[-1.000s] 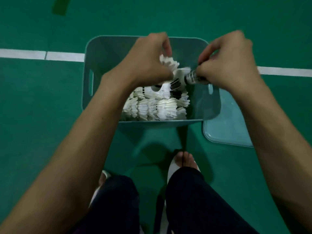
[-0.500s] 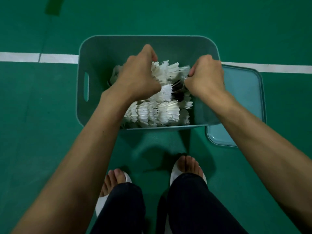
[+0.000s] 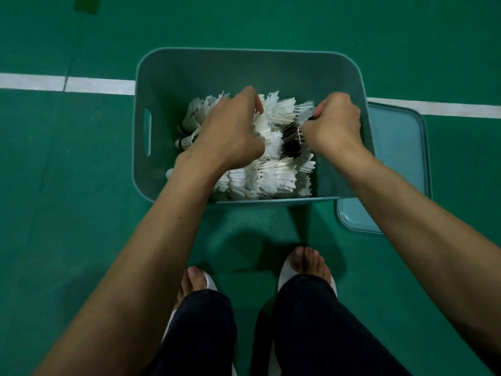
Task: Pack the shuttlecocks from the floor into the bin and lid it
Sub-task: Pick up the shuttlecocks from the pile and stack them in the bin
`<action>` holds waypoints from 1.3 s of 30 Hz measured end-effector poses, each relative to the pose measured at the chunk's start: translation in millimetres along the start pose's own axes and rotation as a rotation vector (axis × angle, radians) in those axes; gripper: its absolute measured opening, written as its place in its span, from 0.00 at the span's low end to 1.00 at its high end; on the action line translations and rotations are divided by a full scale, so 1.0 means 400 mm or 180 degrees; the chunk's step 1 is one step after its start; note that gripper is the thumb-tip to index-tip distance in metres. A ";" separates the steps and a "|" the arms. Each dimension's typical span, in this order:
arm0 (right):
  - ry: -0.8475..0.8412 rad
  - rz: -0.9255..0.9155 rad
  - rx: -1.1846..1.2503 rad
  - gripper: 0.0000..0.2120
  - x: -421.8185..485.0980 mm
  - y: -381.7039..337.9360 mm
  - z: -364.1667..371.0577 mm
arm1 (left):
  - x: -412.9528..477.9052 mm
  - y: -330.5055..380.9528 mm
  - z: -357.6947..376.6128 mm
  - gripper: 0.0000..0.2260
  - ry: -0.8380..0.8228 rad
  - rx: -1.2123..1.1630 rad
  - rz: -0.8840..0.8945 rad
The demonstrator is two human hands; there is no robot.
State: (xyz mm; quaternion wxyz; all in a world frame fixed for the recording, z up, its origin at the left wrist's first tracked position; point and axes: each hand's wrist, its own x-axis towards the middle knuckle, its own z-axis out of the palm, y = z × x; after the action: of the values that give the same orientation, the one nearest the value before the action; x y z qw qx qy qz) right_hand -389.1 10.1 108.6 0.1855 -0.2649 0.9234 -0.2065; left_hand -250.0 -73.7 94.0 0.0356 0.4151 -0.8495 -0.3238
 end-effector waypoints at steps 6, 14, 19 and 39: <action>-0.0267 0.0302 0.0070 0.03 0.028 0.005 0.013 | -0.006 -0.005 0.016 0.24 -0.0109 -0.0103 0.0071; -0.0539 -0.0398 -0.0902 0.07 0.015 0.002 0.006 | -0.007 -0.006 0.026 0.24 -0.0005 0.0035 0.0217; 0.0134 -0.0769 -0.0952 0.12 -0.006 0.004 -0.041 | -0.016 0.012 0.015 0.28 -0.0050 -0.0235 0.0205; 0.0105 -0.0775 -0.1212 0.11 -0.112 0.015 -0.120 | 0.020 0.087 0.090 0.29 -0.1185 0.0954 0.0670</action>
State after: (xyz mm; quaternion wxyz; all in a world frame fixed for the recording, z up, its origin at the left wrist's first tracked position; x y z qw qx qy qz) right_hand -378.0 53.5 156.9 0.0907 -0.4013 0.9099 -0.0536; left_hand -290.8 -45.0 84.1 -0.1498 0.2582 -0.9184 -0.2597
